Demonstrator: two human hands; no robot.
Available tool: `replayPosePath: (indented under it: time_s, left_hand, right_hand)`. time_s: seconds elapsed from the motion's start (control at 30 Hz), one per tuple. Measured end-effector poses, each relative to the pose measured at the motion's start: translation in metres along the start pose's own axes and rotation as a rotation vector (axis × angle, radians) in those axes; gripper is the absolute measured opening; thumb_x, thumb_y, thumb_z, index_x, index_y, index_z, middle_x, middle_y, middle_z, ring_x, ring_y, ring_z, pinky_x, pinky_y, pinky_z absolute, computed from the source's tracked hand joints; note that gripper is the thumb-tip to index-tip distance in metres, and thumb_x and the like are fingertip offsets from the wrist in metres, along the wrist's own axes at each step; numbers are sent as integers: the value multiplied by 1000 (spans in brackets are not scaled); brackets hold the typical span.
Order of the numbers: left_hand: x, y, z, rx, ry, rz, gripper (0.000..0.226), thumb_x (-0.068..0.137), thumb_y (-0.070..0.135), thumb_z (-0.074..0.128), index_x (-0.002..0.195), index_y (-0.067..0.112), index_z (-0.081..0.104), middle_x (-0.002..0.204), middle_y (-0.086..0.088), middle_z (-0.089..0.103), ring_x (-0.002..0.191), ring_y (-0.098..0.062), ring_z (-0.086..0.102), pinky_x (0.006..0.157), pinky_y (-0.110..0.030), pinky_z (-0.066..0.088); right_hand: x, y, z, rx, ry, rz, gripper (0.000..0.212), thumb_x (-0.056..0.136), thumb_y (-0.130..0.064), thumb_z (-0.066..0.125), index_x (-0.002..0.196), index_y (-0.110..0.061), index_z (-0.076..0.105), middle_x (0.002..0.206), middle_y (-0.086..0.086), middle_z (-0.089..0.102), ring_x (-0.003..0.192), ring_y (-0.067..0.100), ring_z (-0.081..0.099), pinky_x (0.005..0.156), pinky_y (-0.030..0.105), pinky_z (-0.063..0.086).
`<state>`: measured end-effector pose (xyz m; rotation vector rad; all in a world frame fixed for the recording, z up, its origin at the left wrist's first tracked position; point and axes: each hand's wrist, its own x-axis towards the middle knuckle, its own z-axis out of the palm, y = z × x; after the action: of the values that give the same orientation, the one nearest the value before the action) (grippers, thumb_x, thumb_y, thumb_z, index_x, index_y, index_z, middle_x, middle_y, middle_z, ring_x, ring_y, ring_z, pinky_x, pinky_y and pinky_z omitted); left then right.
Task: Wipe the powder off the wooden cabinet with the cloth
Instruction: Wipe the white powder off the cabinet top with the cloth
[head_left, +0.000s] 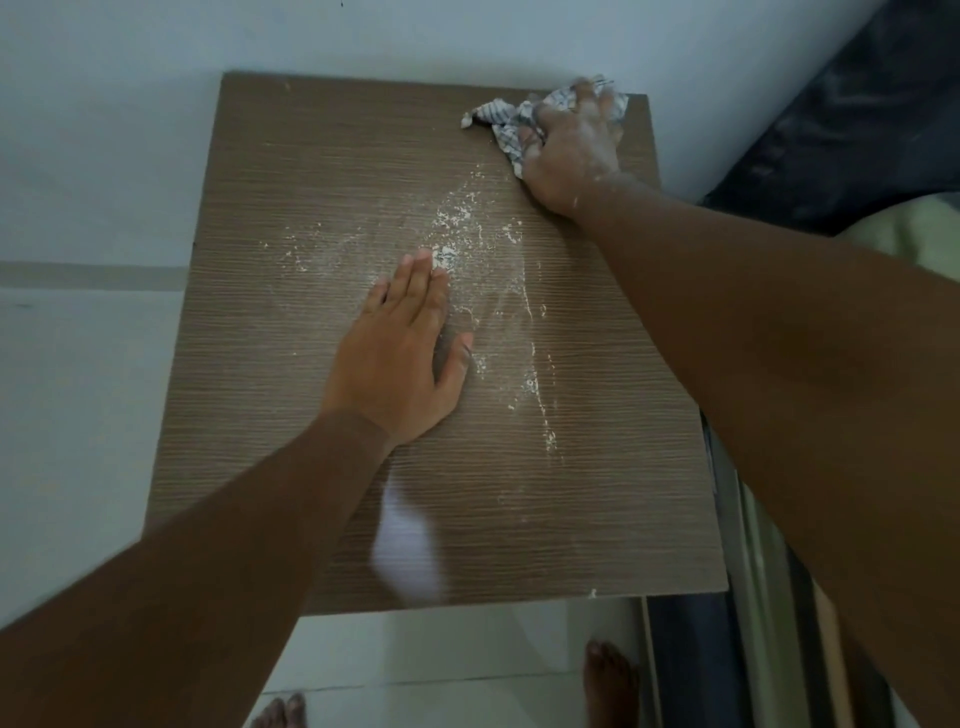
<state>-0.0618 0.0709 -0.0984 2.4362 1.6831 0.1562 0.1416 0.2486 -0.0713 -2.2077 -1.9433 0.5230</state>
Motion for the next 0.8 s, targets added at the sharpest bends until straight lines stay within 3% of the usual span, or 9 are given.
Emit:
replayPosePath:
  time_s: [0.07, 0.13, 0.3, 0.5, 0.67, 0.8]
  left_hand:
    - [0, 1, 0, -3, 6, -3, 69, 103, 46, 26, 155, 2, 20, 165, -16, 14, 155, -24, 9, 127, -40, 12]
    - [-1, 1, 0, 3, 12, -5, 69, 103, 46, 27, 156, 2, 21, 165, -15, 15, 155, -24, 9, 127, -40, 13]
    - [-1, 3, -2, 20, 4, -13, 68, 103, 46, 26, 155, 3, 22, 165, -14, 16, 155, -23, 10, 127, -39, 11]
    - [-2, 3, -2, 3, 22, -17, 63, 105, 42, 28, 155, 4, 24, 165, -14, 18, 155, -22, 11, 127, -37, 10]
    - [-3, 4, 0, -13, 49, -27, 57, 106, 33, 27, 155, 4, 26, 165, -13, 21, 154, -23, 14, 126, -38, 12]
    - [-3, 5, 0, -12, 41, -23, 56, 106, 31, 27, 155, 4, 25, 165, -12, 21, 154, -23, 15, 126, -38, 12]
  right_hand:
    - [-7, -2, -1, 33, -32, -47, 75, 105, -34, 47, 162, -15, 2, 169, 16, -2, 155, 39, -6, 127, 54, 4]
    - [-14, -1, 0, 28, -61, -98, 81, 105, -28, 49, 160, -9, -8, 169, 16, -9, 156, 38, -7, 128, 52, 5]
    - [-30, 0, 6, 9, -88, -170, 70, 105, -31, 49, 161, -14, 12, 168, 16, -16, 155, 38, -12, 127, 51, 1]
    - [-71, 6, 12, 13, -69, -269, 82, 104, -28, 49, 160, -5, -7, 169, 16, -1, 157, 32, -3, 129, 45, 3]
    - [-118, 20, 23, -4, -47, -375, 70, 102, -28, 51, 161, -11, 17, 170, 6, 10, 157, 25, 5, 129, 42, 12]
    - [-161, 34, 27, 7, -73, -444, 68, 102, -28, 54, 160, -15, 20, 170, 2, 12, 157, 22, 6, 128, 43, 13]
